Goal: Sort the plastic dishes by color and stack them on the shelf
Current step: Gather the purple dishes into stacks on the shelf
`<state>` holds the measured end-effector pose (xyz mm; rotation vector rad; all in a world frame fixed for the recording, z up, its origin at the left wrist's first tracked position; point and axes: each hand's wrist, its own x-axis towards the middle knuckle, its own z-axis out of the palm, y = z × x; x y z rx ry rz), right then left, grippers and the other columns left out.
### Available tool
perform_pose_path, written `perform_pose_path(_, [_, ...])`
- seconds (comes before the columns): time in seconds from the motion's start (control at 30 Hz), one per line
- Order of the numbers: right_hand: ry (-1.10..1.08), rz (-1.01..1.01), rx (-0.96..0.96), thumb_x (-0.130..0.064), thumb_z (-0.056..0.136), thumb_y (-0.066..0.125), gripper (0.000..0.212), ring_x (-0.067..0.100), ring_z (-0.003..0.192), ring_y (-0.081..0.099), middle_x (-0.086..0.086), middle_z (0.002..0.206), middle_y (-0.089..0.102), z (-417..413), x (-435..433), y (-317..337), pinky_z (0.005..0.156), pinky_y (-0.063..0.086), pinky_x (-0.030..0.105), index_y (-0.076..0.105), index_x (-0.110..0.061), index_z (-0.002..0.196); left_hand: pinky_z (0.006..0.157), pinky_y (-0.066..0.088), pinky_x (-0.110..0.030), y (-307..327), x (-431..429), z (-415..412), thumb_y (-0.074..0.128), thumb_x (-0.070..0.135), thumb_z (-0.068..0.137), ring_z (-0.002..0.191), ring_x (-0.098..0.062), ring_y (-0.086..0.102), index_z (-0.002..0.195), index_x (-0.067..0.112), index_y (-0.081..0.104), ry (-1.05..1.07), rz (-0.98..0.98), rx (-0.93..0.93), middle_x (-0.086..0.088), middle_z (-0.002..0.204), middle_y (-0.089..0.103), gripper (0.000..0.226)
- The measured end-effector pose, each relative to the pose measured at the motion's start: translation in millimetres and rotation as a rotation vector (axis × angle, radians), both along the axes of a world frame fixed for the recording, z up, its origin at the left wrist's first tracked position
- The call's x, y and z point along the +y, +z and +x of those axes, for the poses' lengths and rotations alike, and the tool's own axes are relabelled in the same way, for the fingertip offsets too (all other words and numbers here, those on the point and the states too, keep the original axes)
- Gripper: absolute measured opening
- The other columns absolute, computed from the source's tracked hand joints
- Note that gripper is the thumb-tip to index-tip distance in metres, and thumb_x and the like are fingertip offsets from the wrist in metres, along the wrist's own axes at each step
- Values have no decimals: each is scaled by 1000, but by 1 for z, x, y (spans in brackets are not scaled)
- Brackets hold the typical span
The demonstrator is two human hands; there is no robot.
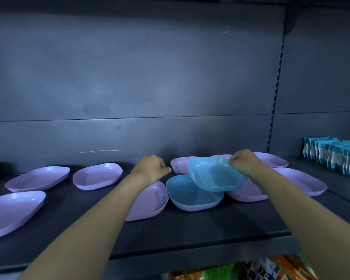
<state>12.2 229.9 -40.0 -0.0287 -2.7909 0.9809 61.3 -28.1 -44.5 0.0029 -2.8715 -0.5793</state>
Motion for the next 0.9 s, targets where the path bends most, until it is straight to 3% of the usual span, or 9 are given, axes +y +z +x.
perform_pose_path(0.1, [44, -5, -49, -8, 90, 51, 19, 20, 81, 48, 8, 87, 55, -7, 4, -7, 72, 41, 27, 53, -15, 73, 69, 40, -27, -9, 6, -14, 63, 35, 81, 72, -21, 47, 77, 10, 65, 15, 94, -88, -10, 78, 61, 25])
perform_pose_path(0.3, [61, -25, -64, -8, 90, 52, 29, 19, 82, 48, 8, 88, 55, -17, 7, -21, 61, 39, 22, 50, -20, 65, 58, 38, -20, -11, 10, -28, 73, 26, 76, 72, -15, 51, 62, 17, 61, -39, 119, -186, 5, 68, 58, 21])
perform_pose_path(0.43, [70, -78, -67, -7, 91, 51, 26, 19, 82, 48, 8, 89, 54, -18, 9, -21, 57, 36, 15, 51, -18, 68, 60, 40, -23, -5, 13, -27, 71, 23, 79, 71, -17, 51, 75, 10, 68, -92, 108, -166, 2, 68, 57, 14])
perform_pose_path(0.53, [78, -97, -65, -7, 91, 51, 26, 19, 79, 47, 8, 84, 53, -16, 9, -17, 55, 36, 17, 50, -18, 67, 63, 38, -25, -3, 14, -25, 68, 23, 82, 67, -19, 46, 69, 11, 63, -95, 85, -127, -3, 64, 54, 18])
perform_pose_path(0.6, [64, -101, -65, -4, 90, 49, 30, 21, 66, 43, 7, 72, 47, -12, 8, -13, 47, 33, 23, 46, -17, 62, 60, 37, -24, -2, 16, -23, 66, 23, 82, 68, -20, 45, 70, 10, 63, -85, 76, -79, -4, 66, 54, 19])
perform_pose_path(0.7, [47, -135, -43, -2, 86, 43, 33, 18, 51, 26, 4, 58, 31, -3, 5, -7, 43, 23, 21, 36, -15, 57, 57, 37, -22, 2, 17, -20, 65, 25, 83, 71, -18, 49, 74, 9, 67, -59, 129, -11, -3, 71, 58, 18])
perform_pose_path(0.8, [68, -202, -21, -3, 87, 44, 20, 19, 53, 28, 6, 62, 36, 5, 3, -1, 43, 26, 20, 47, -9, 68, 57, 37, -23, 7, 16, -17, 65, 26, 83, 68, -18, 48, 63, 14, 63, -49, 181, 17, -3, 66, 56, 24])
perform_pose_path(0.9, [102, -261, -13, -5, 89, 46, 11, 18, 56, 32, 10, 71, 41, 13, 0, 5, 44, 29, 19, 52, -9, 80, 52, 34, -20, 11, 14, -14, 66, 24, 84, 52, -10, 44, 51, 18, 54, -53, 258, 28, 2, 52, 48, 36])
